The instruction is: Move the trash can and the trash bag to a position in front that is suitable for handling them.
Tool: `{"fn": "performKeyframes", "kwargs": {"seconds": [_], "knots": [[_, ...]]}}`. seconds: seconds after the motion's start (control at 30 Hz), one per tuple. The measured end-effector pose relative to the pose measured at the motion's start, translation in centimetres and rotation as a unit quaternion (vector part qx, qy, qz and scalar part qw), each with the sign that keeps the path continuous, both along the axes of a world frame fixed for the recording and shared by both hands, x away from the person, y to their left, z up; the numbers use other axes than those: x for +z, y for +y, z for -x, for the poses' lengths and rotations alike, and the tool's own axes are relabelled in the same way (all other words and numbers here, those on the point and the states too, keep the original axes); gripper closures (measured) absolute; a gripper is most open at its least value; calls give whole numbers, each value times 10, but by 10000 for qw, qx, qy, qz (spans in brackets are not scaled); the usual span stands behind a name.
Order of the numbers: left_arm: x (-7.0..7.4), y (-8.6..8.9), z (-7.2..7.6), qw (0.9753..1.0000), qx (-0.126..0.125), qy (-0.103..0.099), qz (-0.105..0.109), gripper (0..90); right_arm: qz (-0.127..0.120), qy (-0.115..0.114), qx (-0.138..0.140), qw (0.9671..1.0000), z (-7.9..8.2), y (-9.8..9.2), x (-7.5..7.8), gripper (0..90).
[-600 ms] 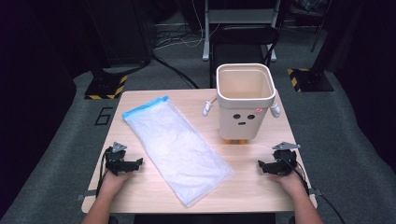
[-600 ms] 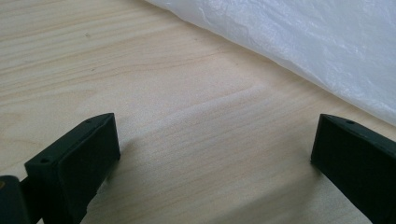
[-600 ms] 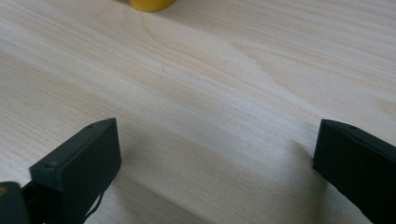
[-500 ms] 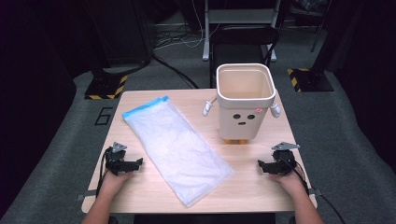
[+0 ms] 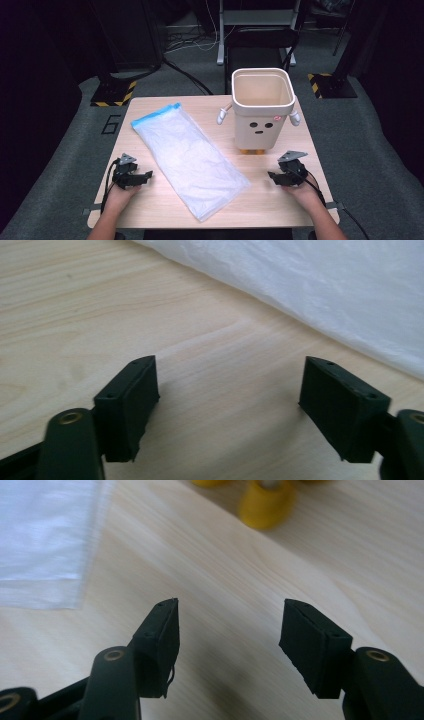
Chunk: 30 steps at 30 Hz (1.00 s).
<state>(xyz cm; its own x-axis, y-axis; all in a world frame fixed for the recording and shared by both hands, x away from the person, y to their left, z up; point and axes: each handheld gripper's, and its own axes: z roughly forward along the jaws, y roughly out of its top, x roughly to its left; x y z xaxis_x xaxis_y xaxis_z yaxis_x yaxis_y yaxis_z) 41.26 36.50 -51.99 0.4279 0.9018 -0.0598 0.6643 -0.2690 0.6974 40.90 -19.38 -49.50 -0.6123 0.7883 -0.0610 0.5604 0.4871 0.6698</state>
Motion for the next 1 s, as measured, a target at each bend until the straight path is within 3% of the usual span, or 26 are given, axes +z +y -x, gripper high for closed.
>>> {"fn": "performKeyframes", "kwargs": {"seconds": [0.03, 0.13, 0.5, 0.6, 0.73, 0.83, 0.87, 1.0], "knots": [[0, 0, 0, 10000, 0, 0, 0, 269, 0, 0, 0, 10000, 0, 0, 0, 400], [4, -6, 0, 10000, -23, 1, 41, 269, 40, -87, 445, 9990, -1, 23, 8, 400], [12, -22, 8, 9994, -280, -72, 185, 253, -450, 360, 762, 9954, -9, 61, 0, 443], [13, -28, 7, 9991, -327, -30, 275, 242, -585, 291, 918, 9936, -7, 68, -3, 460], [14, -34, 3, 9990, -329, -43, 296, 227, -538, 263, 999, 9932, -2, 73, -8, 472], [11, -39, -3, 9992, -310, 43, 249, 180, -477, 280, 1098, 9924, -1, 75, -13, 484], [10, -41, -5, 9992, -312, 101, 221, 180, -462, 420, 1047, 9925, 1, 76, -13, 492], [5, -47, -11, 9995, -260, 184, 81, 149, -304, 359, 1273, 9907, 3, 81, -18, 533]]}}
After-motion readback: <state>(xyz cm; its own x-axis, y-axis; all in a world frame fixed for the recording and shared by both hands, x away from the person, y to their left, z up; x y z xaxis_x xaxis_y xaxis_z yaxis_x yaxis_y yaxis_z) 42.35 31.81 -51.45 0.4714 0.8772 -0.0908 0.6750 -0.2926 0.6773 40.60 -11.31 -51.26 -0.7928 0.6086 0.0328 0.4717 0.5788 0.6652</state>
